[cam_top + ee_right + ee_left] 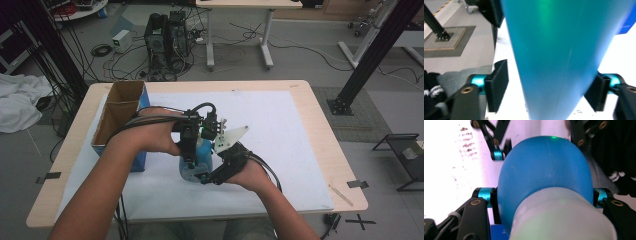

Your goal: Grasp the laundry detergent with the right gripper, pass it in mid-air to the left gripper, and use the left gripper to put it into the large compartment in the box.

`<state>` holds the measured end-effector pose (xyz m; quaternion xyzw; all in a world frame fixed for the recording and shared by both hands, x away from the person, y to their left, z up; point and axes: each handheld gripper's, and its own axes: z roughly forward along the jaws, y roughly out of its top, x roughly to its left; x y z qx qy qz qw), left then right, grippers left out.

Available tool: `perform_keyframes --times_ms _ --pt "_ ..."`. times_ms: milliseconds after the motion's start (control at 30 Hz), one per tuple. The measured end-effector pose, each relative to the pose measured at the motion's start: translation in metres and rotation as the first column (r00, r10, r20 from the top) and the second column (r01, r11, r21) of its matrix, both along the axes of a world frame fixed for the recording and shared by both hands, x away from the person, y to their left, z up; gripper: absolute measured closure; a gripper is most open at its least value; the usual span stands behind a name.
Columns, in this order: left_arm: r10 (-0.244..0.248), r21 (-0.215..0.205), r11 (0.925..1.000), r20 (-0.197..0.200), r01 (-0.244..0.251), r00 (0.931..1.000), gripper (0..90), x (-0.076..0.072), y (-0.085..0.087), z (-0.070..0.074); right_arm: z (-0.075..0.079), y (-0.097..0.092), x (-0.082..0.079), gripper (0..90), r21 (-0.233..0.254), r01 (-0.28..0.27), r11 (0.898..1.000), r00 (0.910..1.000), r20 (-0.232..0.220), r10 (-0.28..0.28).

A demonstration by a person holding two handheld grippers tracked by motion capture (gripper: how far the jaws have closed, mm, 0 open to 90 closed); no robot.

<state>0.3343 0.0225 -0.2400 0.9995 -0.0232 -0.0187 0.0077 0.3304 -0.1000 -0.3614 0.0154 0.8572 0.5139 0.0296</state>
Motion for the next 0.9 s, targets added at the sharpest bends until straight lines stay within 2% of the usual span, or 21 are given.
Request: perform_keyframes --times_ms 33,67,133,167,200,267,300,367,400,433,467,500,533,567,600,667,700,733,800,900 --pt "0.002 0.004 1.0000 0.005 -0.002 1.0000 39.0 0.000 0.001 0.002 0.002 -0.003 -0.004 22.9 -0.018 0.006 1.000 0.9984 -0.056 -0.007" --pt "-0.006 0.003 1.0000 0.010 0.006 0.9999 39.0 0.002 0.002 0.003 0.004 -0.005 -0.006 22.8 -0.020 0.012 1.000 0.9977 -0.067 -0.013" --pt "0.029 0.003 0.9996 0.006 -0.029 0.9996 39.0 0.001 0.005 0.007 0.007 -0.010 -0.008 22.2 -0.017 0.014 1.000 0.9963 -0.085 -0.015" --pt "0.017 0.004 0.9998 0.019 -0.017 0.9997 39.0 0.003 0.006 0.009 0.010 -0.013 -0.009 22.0 -0.013 0.018 1.000 0.9962 -0.085 -0.019" --pt "0.035 0.007 0.9994 0.009 -0.035 0.9993 38.9 0.003 0.008 0.011 0.011 -0.015 -0.009 21.8 -0.015 0.022 1.000 0.9965 -0.080 -0.023" --pt "0.060 0.008 0.9982 0.016 -0.060 0.9981 39.0 0.003 0.010 0.015 0.013 -0.020 -0.010 21.7 -0.013 0.031 0.999 0.9959 -0.084 -0.032" --pt "0.046 0.008 0.9989 0.032 -0.046 0.9984 38.9 0.005 0.011 0.018 0.014 -0.022 -0.009 19.7 -0.013 0.036 0.999 0.9967 -0.071 -0.037" --pt "0.066 0.015 0.9977 0.024 -0.066 0.9976 38.9 0.007 0.015 0.023 0.017 -0.027 -0.010 13.6 -0.021 0.061 0.998 0.9953 -0.074 -0.062" --pt "0.087 0.015 0.9961 0.024 -0.087 0.9960 38.9 0.007 0.017 0.026 0.018 -0.029 -0.008 13.6 -0.031 0.058 0.998 0.9971 -0.046 -0.060" --pt "0.077 0.014 0.9969 0.040 -0.078 0.9962 38.9 0.009 0.018 0.029 0.019 -0.032 -0.008 13.6 -0.039 0.059 0.997 0.9972 -0.043 -0.061" --pt "0.091 0.007 0.9958 0.039 -0.091 0.9951 38.9 0.010 0.020 0.031 0.021 -0.034 -0.007 13.5 -0.042 0.058 0.997 0.9975 -0.038 -0.060" --pt "0.074 0.033 0.9966 0.044 -0.075 0.9963 38.9 0.013 0.021 0.035 0.022 -0.035 -0.008 13.6 -0.043 0.067 0.997 0.9968 -0.041 -0.069" --pt "0.105 0.009 0.9944 0.044 -0.106 0.9935 38.9 0.012 0.024 0.038 0.023 -0.036 -0.005 13.5 -0.033 0.040 0.999 0.9992 -0.006 -0.041" --pt "0.113 0.005 0.9935 0.046 -0.113 0.9925 38.9 0.013 0.025 0.040 0.024 -0.037 -0.005 13.5 -0.030 0.043 0.999 0.9990 -0.009 -0.043" --pt "0.126 0.003 0.9920 0.048 -0.126 0.9909 38.9 0.014 0.028 0.044 0.025 -0.038 -0.004 13.5 -0.025 0.030 0.999 0.9995 0.009 -0.029" --pt "0.153 -0.007 0.9882 0.043 -0.153 0.9873 38.9 0.016 0.032 0.050 0.027 -0.041 -0.005 13.2 -0.031 0.042 0.999 0.9991 -0.001 -0.042" --pt "0.162 -0.011 0.9868 0.045 -0.162 0.9857 38.9 0.017 0.034 0.054 0.028 -0.044 -0.007 13.0 -0.054 0.074 0.996 0.9967 -0.030 -0.076" --pt "0.177 -0.012 0.9843 0.039 -0.176 0.9835 38.9 0.019 0.037 0.058 0.029 -0.046 -0.008 13.0 -0.057 0.084 0.995 0.9958 -0.033 -0.086" --pt "0.211 -0.018 0.9776 0.047 -0.210 0.9765 38.9 0.022 0.043 0.066 0.030 -0.049 -0.007 12.9 -0.061 0.088 0.994 0.9953 -0.034 -0.091" --pt "0.274 -0.032 0.9617 0.055 -0.272 0.9603 38.9 0.027 0.053 0.079 0.032 -0.054 -0.007 12.9 -0.064 0.099 0.993 0.9941 -0.039 -0.101"
